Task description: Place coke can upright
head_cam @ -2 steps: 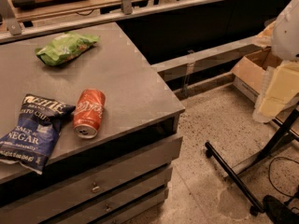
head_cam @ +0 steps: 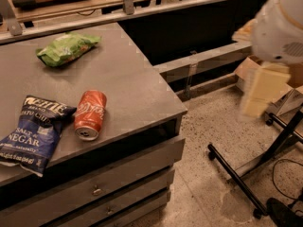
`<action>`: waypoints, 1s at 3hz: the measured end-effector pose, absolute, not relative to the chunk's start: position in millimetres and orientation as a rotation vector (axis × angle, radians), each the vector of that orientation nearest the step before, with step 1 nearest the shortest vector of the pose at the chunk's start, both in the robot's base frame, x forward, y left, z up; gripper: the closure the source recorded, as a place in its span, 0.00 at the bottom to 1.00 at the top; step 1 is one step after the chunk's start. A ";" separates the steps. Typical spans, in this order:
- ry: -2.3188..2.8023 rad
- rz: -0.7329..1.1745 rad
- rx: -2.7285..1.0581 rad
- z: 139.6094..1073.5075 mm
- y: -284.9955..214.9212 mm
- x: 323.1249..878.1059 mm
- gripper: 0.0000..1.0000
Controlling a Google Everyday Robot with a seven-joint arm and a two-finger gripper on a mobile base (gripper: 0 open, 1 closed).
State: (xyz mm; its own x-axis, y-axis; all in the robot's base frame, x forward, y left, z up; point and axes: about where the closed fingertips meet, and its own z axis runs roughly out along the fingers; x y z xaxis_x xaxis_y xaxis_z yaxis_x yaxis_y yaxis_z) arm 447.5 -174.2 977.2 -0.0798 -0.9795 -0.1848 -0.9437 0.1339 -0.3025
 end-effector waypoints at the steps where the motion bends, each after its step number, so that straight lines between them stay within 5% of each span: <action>1: 1.807 -0.189 -2.136 974.6 -97.1 463.1 0.00; 3: 1.405 -0.272 -2.470 965.0 14.5 465.8 0.00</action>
Offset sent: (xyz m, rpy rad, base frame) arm 0.0274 0.2765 -0.0479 -0.3393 -0.0409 0.9237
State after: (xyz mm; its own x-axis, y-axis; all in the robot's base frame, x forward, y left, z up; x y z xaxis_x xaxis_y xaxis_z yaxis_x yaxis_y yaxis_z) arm 465.8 14.5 965.0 0.5075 -0.8614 0.0221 -0.8074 -0.4843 -0.3370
